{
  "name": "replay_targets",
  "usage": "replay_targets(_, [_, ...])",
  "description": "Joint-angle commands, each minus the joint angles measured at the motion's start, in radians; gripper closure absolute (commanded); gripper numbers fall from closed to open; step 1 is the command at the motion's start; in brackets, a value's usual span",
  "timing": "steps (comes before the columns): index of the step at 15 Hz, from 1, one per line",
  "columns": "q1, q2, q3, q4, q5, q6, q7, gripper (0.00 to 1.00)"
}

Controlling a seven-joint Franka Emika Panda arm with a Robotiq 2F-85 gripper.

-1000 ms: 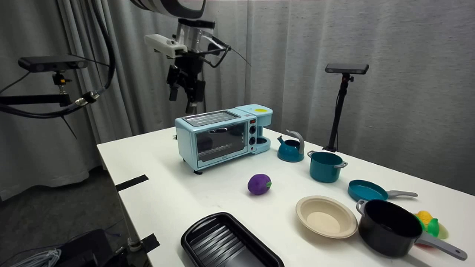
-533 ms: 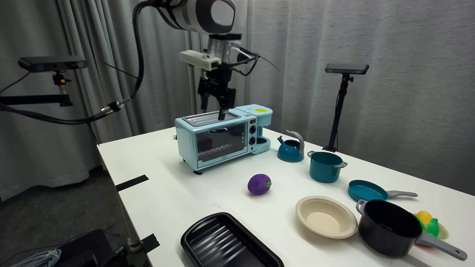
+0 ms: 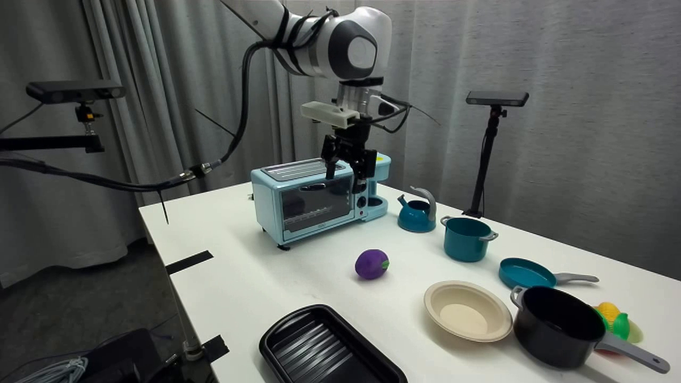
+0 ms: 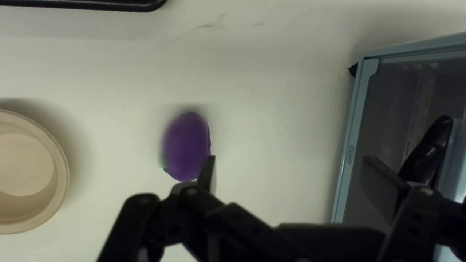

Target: Put the purple plushie in the white bowl

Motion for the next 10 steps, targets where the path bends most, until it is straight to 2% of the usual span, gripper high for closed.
replay_targets(1, [-0.014,0.101,-0.011,0.104,-0.032,-0.018,-0.013,0.00])
replay_targets(8, [-0.013,0.222,-0.034,0.198,-0.085,-0.015,0.000,0.00])
replay_targets(9, [-0.015,0.182,-0.024,0.139,-0.061,-0.002,0.001,0.00])
replay_targets(10, [-0.015,0.194,-0.025,0.149,-0.066,-0.002,0.001,0.00])
